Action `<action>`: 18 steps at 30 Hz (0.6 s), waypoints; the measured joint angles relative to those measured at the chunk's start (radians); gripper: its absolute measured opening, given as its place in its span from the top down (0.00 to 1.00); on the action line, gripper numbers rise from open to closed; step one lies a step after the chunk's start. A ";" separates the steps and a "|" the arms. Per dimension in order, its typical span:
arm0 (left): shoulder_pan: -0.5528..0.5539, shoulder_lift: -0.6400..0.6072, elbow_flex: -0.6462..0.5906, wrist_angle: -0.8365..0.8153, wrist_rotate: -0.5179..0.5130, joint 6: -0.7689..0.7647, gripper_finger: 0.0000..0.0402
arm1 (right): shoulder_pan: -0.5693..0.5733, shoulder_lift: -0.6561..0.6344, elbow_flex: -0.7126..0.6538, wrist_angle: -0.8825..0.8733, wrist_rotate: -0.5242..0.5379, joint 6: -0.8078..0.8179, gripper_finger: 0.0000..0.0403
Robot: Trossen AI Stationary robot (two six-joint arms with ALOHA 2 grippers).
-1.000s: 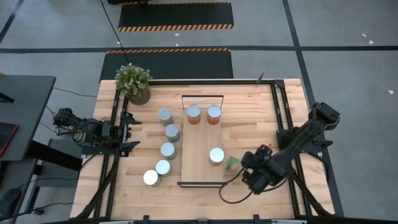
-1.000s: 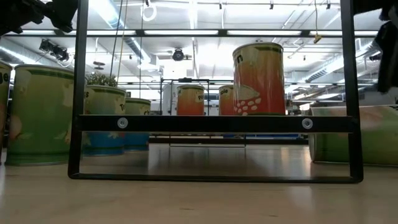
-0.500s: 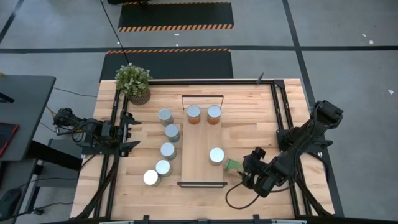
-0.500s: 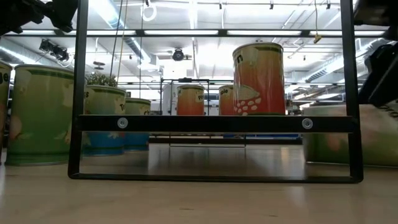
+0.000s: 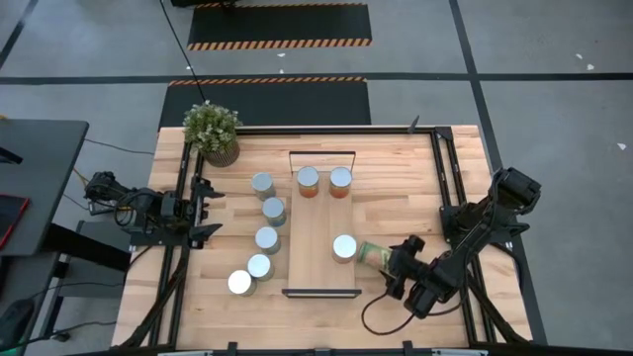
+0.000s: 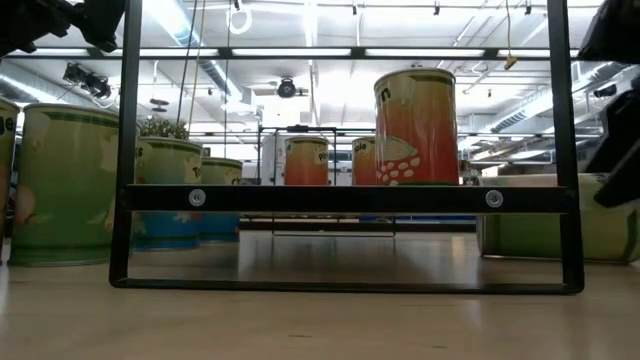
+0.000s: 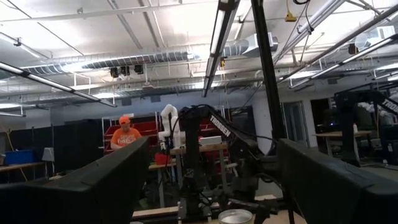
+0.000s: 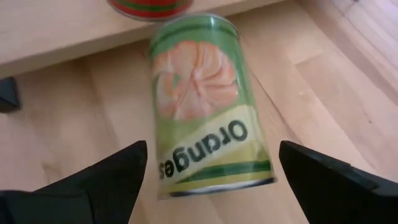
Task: Pick and place cans onto a shelf
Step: Put the right canned oranges on the shelf
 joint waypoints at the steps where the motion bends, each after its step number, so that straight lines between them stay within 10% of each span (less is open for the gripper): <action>1: 0.000 0.000 0.000 0.000 0.000 0.000 0.11 | 0.000 0.000 -0.011 0.018 -0.002 0.002 0.07; 18: 0.000 0.000 0.000 0.000 0.000 0.001 0.11 | -0.028 0.001 -0.110 0.121 -0.012 -0.022 0.10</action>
